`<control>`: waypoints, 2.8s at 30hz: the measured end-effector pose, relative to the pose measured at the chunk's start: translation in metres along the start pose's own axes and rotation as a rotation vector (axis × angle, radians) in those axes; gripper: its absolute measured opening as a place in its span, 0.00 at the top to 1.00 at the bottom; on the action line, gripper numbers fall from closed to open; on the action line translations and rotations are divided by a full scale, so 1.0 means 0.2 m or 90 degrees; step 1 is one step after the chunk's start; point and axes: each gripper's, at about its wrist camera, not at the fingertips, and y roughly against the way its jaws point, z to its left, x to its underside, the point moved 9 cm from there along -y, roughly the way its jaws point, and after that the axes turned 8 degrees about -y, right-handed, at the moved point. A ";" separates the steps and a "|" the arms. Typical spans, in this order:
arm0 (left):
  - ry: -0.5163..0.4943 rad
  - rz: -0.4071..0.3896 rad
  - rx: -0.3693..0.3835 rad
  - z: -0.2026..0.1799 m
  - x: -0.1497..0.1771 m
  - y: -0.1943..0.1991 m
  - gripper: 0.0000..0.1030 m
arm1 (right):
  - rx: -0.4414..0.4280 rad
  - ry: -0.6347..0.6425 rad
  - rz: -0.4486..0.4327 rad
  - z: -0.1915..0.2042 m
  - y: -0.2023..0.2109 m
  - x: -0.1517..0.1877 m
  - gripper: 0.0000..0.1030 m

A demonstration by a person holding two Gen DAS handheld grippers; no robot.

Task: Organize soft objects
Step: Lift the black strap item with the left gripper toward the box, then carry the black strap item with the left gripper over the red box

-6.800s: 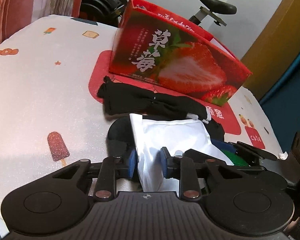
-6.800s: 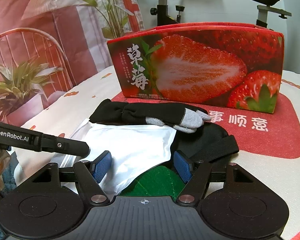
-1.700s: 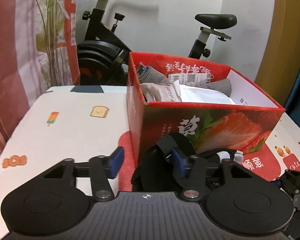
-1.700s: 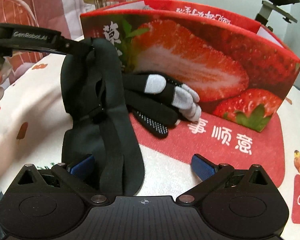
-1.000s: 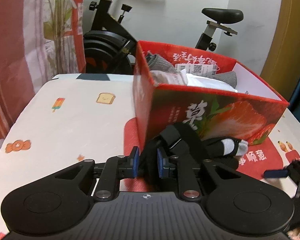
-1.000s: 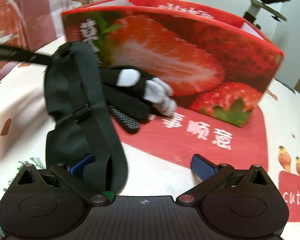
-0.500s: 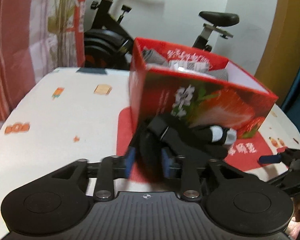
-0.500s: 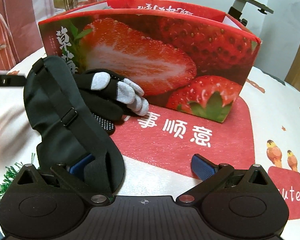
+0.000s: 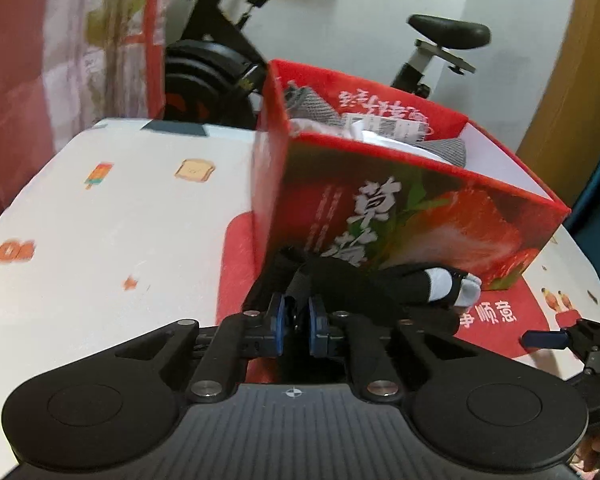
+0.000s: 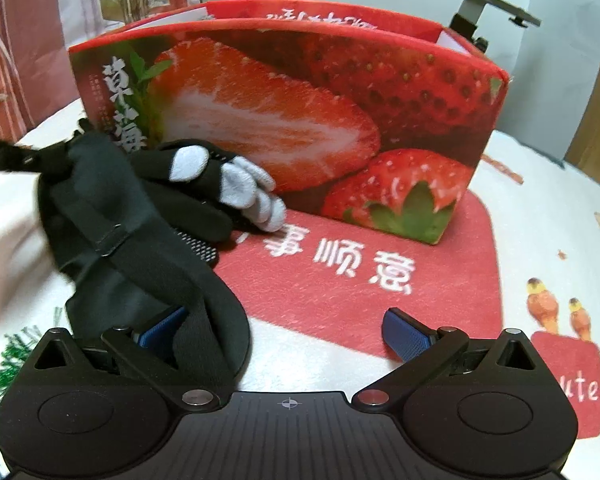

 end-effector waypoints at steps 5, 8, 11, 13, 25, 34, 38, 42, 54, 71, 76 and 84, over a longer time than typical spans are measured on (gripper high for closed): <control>0.040 0.009 -0.005 0.06 0.08 0.08 0.89 | 0.018 0.012 -0.014 -0.01 -0.01 -0.04 0.00; 0.048 0.017 -0.017 0.07 0.15 0.12 0.89 | 0.038 0.014 -0.039 -0.03 0.00 -0.07 0.00; 0.051 0.026 -0.035 0.08 0.21 0.16 0.89 | 0.029 -0.008 -0.054 -0.05 0.02 -0.07 0.00; 0.047 0.033 -0.047 0.08 0.26 0.17 0.89 | 0.022 -0.019 -0.068 -0.07 0.03 -0.05 0.01; 0.033 0.047 -0.071 0.06 0.35 0.18 0.85 | -0.061 -0.020 -0.081 0.03 0.11 0.08 0.43; 0.031 0.041 -0.074 0.05 0.36 0.18 0.85 | -0.115 -0.018 -0.103 0.10 0.12 0.11 0.53; 0.025 0.039 -0.075 0.05 0.36 0.17 0.85 | -0.121 -0.008 -0.106 0.10 0.11 0.11 0.52; 0.011 0.037 -0.086 0.03 0.36 0.17 0.85 | -0.132 -0.015 -0.107 0.10 0.11 0.10 0.52; 0.006 0.034 -0.090 0.04 0.36 0.17 0.84 | -0.192 -0.048 -0.116 0.09 0.14 0.11 0.84; 0.024 0.033 -0.088 0.05 0.36 0.17 0.81 | -0.167 -0.055 -0.159 0.07 0.18 0.09 0.92; 0.026 0.035 -0.087 0.05 0.36 0.18 0.83 | -0.169 -0.056 -0.161 0.07 0.18 0.09 0.92; 0.017 0.002 -0.104 0.04 0.32 0.26 0.90 | -0.146 -0.063 -0.209 0.04 0.27 0.07 0.93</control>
